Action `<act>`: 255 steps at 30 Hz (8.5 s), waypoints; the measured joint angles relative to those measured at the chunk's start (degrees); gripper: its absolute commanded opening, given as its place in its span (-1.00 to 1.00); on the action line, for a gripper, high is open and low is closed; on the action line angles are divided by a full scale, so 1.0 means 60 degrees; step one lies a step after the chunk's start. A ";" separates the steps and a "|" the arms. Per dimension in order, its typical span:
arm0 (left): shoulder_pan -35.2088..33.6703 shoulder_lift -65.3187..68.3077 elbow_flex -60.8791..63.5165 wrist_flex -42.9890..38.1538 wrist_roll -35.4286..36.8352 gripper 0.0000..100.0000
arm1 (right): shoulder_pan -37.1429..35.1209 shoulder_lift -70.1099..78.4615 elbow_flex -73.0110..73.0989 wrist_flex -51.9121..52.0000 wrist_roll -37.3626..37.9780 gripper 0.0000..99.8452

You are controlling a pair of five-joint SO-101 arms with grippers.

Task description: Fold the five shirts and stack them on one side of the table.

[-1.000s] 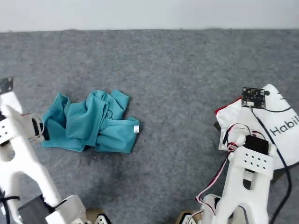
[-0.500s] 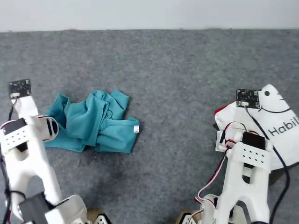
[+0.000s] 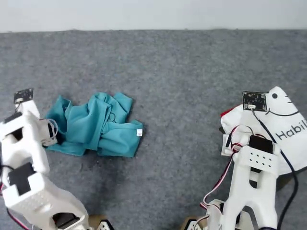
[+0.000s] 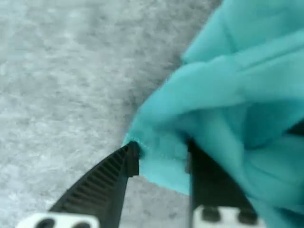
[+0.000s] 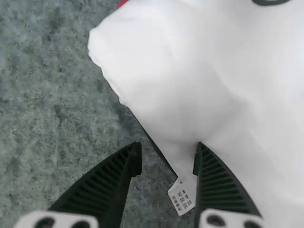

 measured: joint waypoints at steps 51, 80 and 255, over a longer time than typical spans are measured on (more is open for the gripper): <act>0.7282 -0.5187 -1.1399 0.5890 -0.0601 -0.97 | -0.2608 0.0000 0.0000 -0.0088 0.0352 -0.63; 0.5919 -0.5187 -1.1458 0.6095 -0.0601 -0.97 | -0.1905 0.0000 -0.3253 0.3780 0.1978 -0.63; 0.5480 -0.5201 -0.4220 0.6110 -0.0513 -0.97 | -0.8249 0.3458 -0.5773 0.2755 0.1905 -0.98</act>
